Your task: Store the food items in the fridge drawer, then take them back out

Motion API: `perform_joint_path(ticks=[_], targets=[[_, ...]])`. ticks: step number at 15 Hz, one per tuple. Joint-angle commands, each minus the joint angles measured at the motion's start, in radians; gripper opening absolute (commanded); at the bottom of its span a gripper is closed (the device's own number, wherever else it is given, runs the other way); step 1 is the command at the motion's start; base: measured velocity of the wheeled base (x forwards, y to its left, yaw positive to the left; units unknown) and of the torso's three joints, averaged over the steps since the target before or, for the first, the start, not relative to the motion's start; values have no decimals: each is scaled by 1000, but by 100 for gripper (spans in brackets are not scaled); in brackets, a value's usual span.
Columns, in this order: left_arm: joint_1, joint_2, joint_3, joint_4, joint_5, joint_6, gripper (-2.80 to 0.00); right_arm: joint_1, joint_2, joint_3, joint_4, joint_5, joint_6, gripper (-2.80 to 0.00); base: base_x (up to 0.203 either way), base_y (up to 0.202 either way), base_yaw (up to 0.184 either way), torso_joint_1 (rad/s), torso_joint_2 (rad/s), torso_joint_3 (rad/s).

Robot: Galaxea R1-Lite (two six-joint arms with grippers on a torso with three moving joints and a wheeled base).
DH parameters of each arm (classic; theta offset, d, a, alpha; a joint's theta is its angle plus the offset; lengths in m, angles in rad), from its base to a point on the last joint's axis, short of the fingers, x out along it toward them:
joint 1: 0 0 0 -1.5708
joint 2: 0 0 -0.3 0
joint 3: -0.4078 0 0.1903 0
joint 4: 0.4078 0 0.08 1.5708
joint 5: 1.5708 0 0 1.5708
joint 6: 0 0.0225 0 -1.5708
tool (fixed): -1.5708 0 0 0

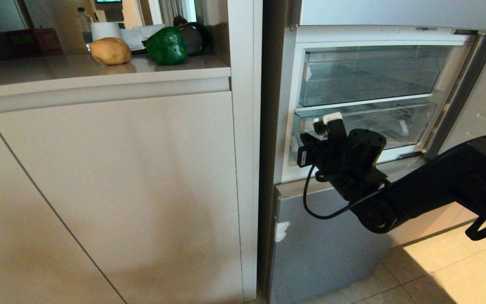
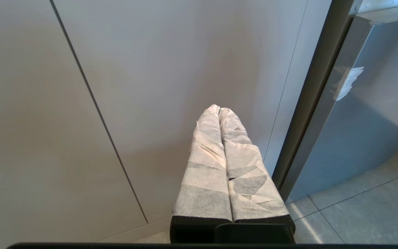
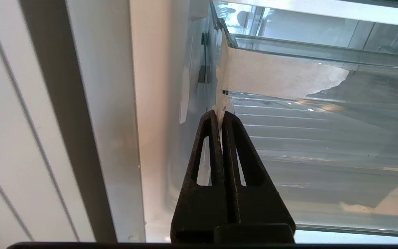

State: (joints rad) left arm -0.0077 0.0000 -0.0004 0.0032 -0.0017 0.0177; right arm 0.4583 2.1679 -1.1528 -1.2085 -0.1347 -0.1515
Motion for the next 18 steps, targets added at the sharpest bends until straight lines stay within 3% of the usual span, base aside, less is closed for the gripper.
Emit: perform_joint_path(ticks=[1,18], targets=[[0,2,0,0,0,-1,-280,12,-16,16,-6,-2,-2,-280,0,0,0,0,0,0],[0,2,0,0,0,-1,-280,34,-216,302,-6,-34,1,-280,0,0,0,0,0,0]])
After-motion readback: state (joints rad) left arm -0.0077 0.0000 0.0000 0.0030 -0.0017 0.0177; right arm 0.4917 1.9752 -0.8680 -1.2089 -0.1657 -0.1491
